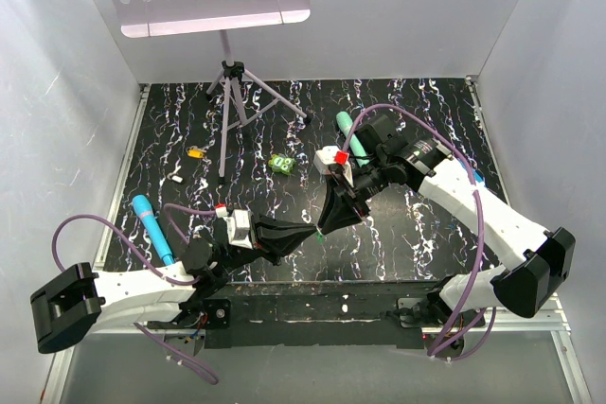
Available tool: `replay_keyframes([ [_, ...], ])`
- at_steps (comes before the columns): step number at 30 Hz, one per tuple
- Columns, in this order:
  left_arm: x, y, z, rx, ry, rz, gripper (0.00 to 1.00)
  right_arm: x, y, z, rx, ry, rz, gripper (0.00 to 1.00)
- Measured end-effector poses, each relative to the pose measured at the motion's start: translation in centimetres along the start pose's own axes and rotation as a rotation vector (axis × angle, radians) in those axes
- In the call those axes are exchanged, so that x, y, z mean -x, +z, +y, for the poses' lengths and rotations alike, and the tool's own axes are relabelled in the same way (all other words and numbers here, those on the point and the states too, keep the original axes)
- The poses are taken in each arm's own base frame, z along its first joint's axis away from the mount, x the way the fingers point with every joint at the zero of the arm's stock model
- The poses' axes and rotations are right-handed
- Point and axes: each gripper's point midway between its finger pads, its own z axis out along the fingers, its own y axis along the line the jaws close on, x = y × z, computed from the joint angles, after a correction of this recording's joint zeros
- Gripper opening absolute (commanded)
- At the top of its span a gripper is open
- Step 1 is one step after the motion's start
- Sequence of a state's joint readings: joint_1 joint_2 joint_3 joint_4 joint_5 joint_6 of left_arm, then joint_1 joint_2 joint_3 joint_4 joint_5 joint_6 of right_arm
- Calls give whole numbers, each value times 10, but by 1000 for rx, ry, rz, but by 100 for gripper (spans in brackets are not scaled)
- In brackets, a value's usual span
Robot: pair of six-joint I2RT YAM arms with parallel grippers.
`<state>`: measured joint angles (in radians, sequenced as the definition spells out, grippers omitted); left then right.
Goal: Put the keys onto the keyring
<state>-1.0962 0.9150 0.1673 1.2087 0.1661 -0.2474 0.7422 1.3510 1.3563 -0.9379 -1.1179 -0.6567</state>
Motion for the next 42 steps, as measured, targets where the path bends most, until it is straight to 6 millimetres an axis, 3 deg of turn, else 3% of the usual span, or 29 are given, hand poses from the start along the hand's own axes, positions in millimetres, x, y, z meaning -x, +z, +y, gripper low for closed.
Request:
replay_keyframes([
  [14, -3, -2, 2, 11, -8, 6, 0, 0, 3, -1, 5, 12, 1, 23],
  [17, -3, -2, 2, 12, -9, 7, 0, 0, 4, -2, 7, 14, 2, 17],
  [20, -3, -2, 2, 11, -10, 7, 0, 0, 4, -3, 3, 14, 4, 2],
  [27, -4, -2, 1, 10, -17, 9, 0, -1, 4, -4, -3, 14, 7, 1],
  [28, -4, -2, 1, 11, -18, 10, 2, -1, 4, -5, -4, 13, 8, 1],
  [33, -2, -5, 2, 22, -22, 18, 38, -1, 5, -4, -1, 7, 12, 1],
  [39, 20, -18, 2, 69, -44, 0, 75, -8, 4, -4, -9, -6, 38, 1],
  [42, 29, -27, 6, 128, -84, 16, 88, -16, 2, -5, -27, -3, 74, 1],
])
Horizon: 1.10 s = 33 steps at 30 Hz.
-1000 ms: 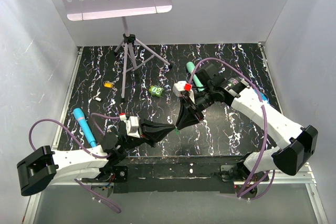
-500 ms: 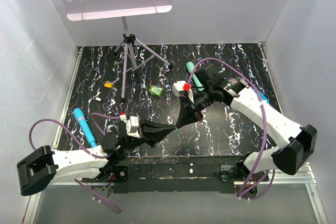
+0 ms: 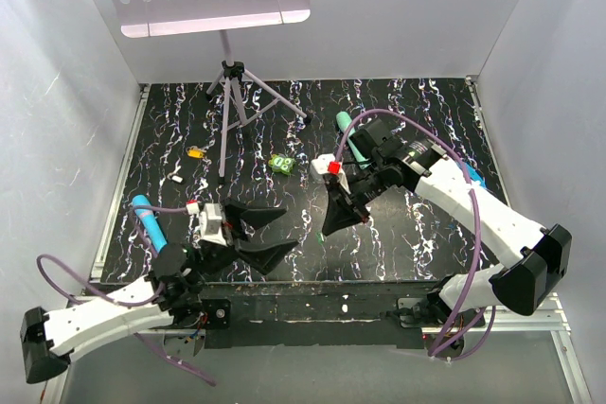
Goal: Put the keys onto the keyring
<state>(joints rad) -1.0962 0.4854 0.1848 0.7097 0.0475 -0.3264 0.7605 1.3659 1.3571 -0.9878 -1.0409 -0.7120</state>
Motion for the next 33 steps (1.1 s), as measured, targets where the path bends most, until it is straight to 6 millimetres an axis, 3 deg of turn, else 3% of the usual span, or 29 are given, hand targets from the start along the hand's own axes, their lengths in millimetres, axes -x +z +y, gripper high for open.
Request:
replay_keyframes([
  [5, 25, -14, 3, 109, -83, 50, 94, -25, -2, 2, -13, 47, 103, 1],
  [8, 23, -18, 3, 152, -128, 123, 96, -39, -2, 2, -13, 89, 158, 1],
  [19, -63, -21, 16, 273, -246, 518, 98, -78, -7, 8, -29, 233, 294, 1],
  [33, -86, -17, 6, 207, -378, 482, 98, -91, -2, 6, 8, 338, 324, 1],
])
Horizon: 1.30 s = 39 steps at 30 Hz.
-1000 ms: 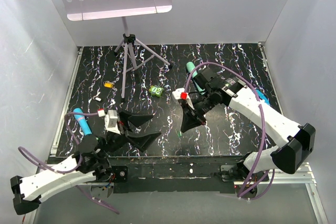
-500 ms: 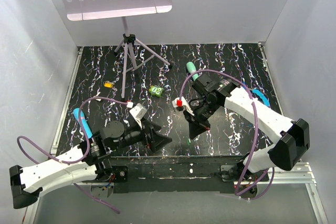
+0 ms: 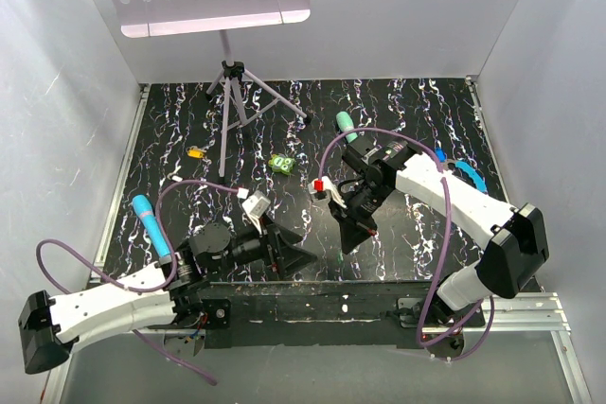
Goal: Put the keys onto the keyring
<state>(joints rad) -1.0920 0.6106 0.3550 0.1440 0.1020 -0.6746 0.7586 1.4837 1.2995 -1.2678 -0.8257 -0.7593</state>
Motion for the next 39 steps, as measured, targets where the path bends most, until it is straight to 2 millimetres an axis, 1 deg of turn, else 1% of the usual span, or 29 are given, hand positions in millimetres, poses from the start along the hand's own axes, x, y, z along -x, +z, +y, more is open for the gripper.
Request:
replay_keyframes([
  [5, -7, 10, 6, 5, -28, 31, 98, 0, 0, 2, 11, 5, -5, 1],
  [8, -11, 18, 12, 11, -49, 49, 93, 0, 0, 3, 16, 10, -4, 1],
  [12, -15, 26, 19, 13, -72, 71, 82, 0, 1, 3, 17, 12, -3, 1],
  [15, -22, 34, 24, 4, -94, 104, 72, 0, 1, 3, 18, 13, -3, 1],
  [18, -30, 40, 26, -14, -115, 145, 60, 0, 1, 3, 19, 14, -2, 1],
  [20, -34, 44, 25, -32, -125, 169, 53, 0, 1, 4, 19, 14, -2, 1],
  [21, -36, 46, 24, -46, -127, 180, 51, 0, 1, 4, 19, 14, -3, 1],
  [25, -32, 53, 11, -116, -123, 193, 51, 0, 1, 4, 23, 15, -5, 1],
  [29, -24, 52, 0, -172, -105, 181, 51, 0, 1, 4, 24, 15, -7, 1],
  [32, -23, 51, -4, -192, -97, 181, 50, 1, 1, 4, 24, 15, -7, 1],
  [36, -21, 51, -7, -206, -93, 190, 45, 1, 2, 4, 32, 21, -8, 1],
  [39, -17, 57, -11, -219, -87, 197, 38, 1, 3, 4, 41, 28, -9, 1],
])
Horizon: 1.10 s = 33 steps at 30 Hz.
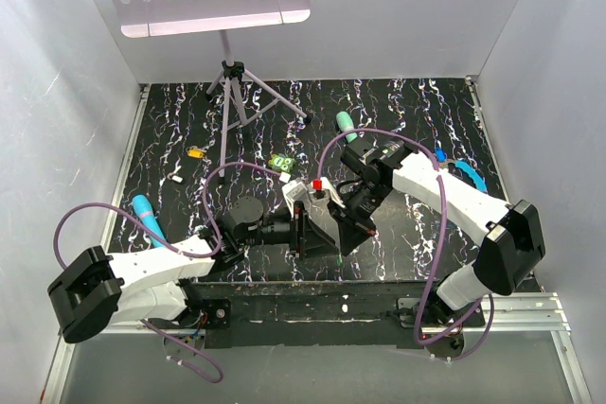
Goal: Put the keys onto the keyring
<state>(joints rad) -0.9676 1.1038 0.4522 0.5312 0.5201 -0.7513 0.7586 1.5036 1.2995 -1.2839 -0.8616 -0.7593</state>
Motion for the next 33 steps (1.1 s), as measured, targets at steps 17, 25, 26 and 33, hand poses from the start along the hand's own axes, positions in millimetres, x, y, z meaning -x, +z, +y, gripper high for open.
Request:
replay_keyframes([
  [17, 0, 9, 2, -18, -1, 37, 30, -4, 1, 3, 15, 29, 15, 1],
  [25, 0, 10, 1, -24, 0, 44, 31, -4, 1, 3, 16, 32, 16, 1],
  [26, 0, 10, 1, -25, 1, 44, 31, -4, 1, 3, 16, 32, 16, 1],
  [33, 1, 7, -1, -31, 7, 34, 41, -3, 1, 3, 20, 30, 10, 1],
])
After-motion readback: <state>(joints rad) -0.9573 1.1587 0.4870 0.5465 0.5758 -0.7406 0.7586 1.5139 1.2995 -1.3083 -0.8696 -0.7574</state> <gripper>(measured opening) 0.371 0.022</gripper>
